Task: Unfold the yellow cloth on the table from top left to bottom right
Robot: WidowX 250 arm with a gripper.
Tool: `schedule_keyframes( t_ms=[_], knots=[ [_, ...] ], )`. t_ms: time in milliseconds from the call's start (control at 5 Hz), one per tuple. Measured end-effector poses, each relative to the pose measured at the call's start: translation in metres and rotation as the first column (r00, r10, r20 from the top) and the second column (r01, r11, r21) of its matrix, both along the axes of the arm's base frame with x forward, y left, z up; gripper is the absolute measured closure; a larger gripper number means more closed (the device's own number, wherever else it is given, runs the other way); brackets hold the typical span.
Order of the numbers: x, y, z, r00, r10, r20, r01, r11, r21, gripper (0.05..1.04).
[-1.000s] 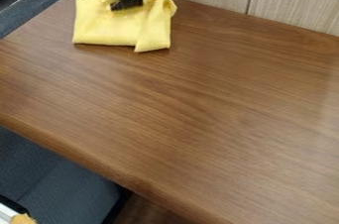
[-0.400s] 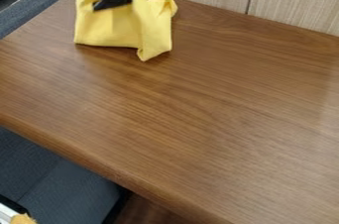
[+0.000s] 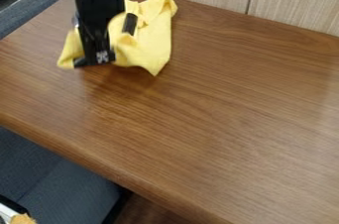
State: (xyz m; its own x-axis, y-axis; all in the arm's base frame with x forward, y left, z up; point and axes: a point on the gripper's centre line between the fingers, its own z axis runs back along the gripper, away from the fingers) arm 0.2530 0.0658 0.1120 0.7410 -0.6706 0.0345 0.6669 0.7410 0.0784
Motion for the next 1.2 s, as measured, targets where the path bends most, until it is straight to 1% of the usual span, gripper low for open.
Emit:
schedule_keyframes(
  t_ms=[200, 400, 600, 800, 1000, 1200],
  knots=[
    [-0.0053, -0.0013, -0.0107, 1.000, 0.027, -0.011, -0.027, 0.999, 0.034, 1.016],
    [-0.0070, -0.0012, -0.0160, 1.000, 0.014, -0.022, -0.012, 0.996, 0.086, 0.999],
    [-0.0112, -0.0001, -0.0193, 0.997, 0.011, -0.071, -0.003, 0.994, 0.106, 0.835],
    [-0.0115, -0.0008, -0.0171, 0.997, 0.011, -0.082, -0.001, 0.994, 0.113, 0.573],
    [-0.0107, -0.0042, -0.0142, 0.996, 0.012, -0.087, -0.005, 0.996, 0.087, 0.255],
    [-0.0107, -0.0051, -0.0119, 0.995, 0.003, -0.095, 0.004, 0.997, 0.080, 0.067]
  ],
)
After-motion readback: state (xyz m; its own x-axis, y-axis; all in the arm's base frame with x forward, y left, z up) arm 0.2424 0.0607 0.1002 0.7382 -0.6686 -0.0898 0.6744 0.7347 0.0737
